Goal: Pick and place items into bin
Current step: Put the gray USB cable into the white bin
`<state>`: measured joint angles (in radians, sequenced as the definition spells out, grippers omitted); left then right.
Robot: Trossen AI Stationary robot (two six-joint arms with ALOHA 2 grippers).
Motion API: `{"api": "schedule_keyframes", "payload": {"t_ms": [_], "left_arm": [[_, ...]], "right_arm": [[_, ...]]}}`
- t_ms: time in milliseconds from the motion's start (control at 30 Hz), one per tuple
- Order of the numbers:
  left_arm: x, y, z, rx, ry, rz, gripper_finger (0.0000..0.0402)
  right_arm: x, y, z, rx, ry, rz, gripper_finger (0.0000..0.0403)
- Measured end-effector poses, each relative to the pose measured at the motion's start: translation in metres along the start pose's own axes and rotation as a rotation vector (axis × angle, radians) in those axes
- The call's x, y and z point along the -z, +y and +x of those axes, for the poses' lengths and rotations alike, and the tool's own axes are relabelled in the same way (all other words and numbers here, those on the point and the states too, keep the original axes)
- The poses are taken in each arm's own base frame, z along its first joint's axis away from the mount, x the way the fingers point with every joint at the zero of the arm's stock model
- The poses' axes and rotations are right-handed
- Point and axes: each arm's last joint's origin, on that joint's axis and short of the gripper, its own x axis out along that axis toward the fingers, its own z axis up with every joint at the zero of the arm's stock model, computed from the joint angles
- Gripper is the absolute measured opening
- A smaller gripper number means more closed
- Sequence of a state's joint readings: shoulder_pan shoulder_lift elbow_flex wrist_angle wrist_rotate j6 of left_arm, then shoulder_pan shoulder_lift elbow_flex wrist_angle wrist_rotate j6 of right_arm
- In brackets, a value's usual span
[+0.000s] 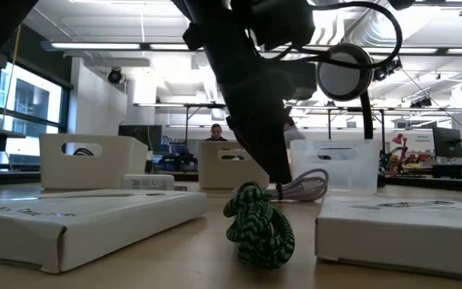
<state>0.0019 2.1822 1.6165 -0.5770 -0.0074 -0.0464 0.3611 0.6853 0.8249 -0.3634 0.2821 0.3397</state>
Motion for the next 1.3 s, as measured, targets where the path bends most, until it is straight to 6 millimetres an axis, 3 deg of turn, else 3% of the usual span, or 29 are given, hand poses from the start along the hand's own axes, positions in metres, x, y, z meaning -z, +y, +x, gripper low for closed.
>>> {"api": "schedule_keyframes", "payload": {"t_ms": [200, 567, 1300], "left_arm": [[0.000, -0.002, 0.000, 0.017, 0.000, 0.044, 0.0196], [0.003, -0.001, 0.006, 0.008, 0.018, 0.061, 0.0200], [0.009, -0.001, 0.015, 0.022, 0.072, 0.096, 0.0130]], "right_arm": [[0.000, 0.000, 0.000, 0.002, 0.005, -0.002, 0.0121], [0.001, -0.001, 0.000, 0.025, 0.007, -0.004, 0.0121], [0.001, -0.002, 0.000, 0.048, -0.001, -0.001, 0.0121]]}}
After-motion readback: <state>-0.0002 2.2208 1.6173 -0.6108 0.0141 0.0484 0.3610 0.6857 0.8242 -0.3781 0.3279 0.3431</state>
